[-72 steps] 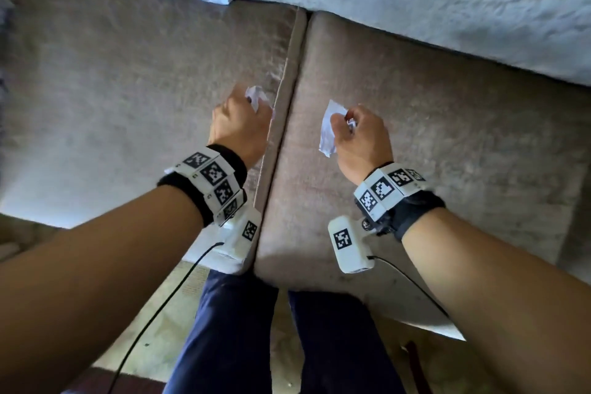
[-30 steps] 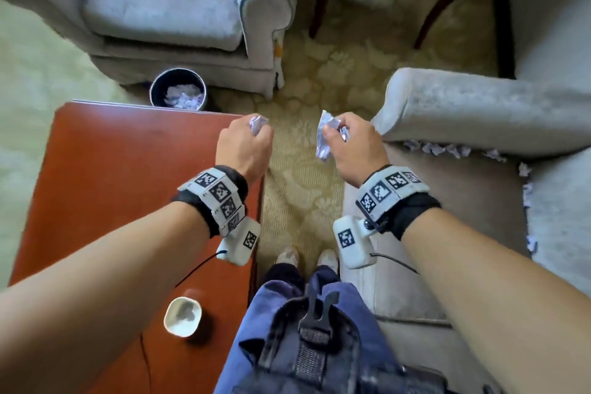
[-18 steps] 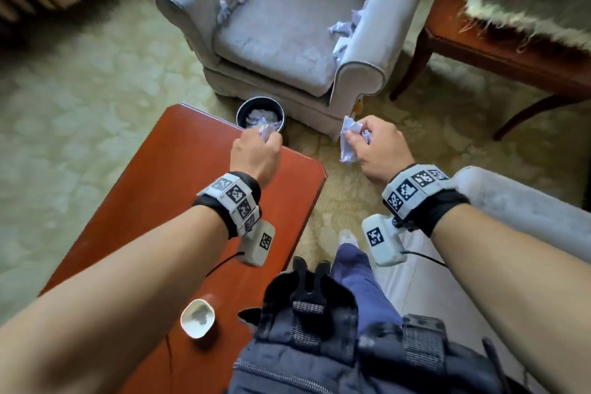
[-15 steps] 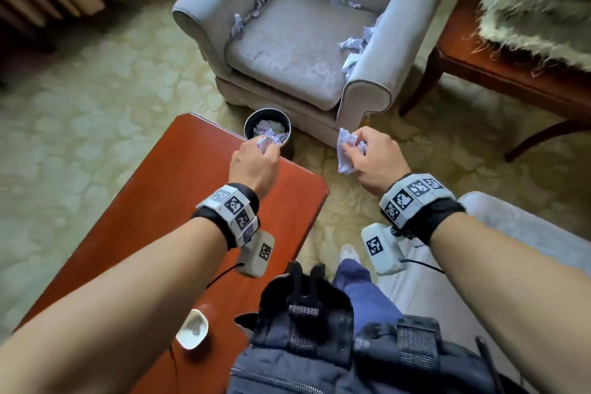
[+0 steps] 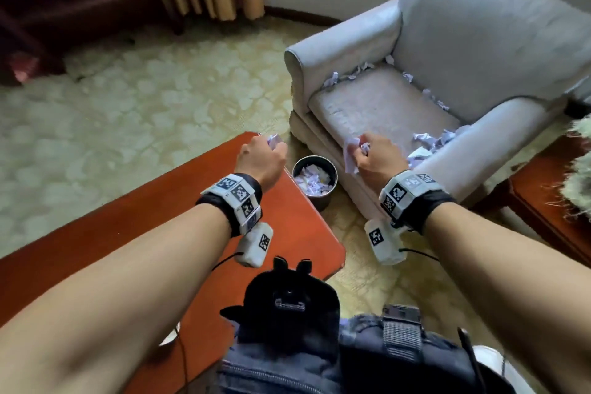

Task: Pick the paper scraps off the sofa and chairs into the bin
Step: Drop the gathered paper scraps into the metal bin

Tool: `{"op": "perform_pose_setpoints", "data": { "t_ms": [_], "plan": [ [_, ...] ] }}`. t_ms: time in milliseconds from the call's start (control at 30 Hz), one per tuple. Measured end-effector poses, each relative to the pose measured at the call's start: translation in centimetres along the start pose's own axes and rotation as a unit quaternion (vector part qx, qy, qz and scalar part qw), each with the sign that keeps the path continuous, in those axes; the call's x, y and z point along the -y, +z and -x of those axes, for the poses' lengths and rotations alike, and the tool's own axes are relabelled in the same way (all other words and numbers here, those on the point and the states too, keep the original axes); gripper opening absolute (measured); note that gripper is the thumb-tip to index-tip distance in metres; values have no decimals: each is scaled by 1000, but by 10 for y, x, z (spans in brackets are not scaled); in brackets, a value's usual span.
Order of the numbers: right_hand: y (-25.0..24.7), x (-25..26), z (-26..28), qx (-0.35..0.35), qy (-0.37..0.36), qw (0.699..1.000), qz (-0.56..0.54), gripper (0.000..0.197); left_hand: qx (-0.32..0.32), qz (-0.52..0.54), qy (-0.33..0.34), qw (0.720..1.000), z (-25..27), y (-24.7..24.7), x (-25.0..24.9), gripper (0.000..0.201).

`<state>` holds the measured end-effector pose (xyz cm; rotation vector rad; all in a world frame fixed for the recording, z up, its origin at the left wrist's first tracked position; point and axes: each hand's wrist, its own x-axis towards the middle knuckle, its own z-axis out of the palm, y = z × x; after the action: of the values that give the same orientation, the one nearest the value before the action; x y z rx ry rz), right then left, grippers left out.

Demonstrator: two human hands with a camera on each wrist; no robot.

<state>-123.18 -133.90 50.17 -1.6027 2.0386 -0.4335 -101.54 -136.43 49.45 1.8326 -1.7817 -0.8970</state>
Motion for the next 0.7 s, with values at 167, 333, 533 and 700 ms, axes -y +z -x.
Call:
{"op": "perform_pose_setpoints", "data": {
  "t_ms": [167,333,533,700],
  "plan": [
    [22,48,-46,0,-47,999,0,13,-2,3,-10,1000,-36,-16,9,24],
    [33,55,-77,11,-34,999,8,13,11,-21,-9,1000,-60,-6,15,26],
    [51,37,-134,69,-17,997,22,12,42,-43,-34,998,-99,19,19,20],
    [58,3,-198,117,-14,992,40,14,70,-76,-93,990,-152,61,16,21]
  ]
}}
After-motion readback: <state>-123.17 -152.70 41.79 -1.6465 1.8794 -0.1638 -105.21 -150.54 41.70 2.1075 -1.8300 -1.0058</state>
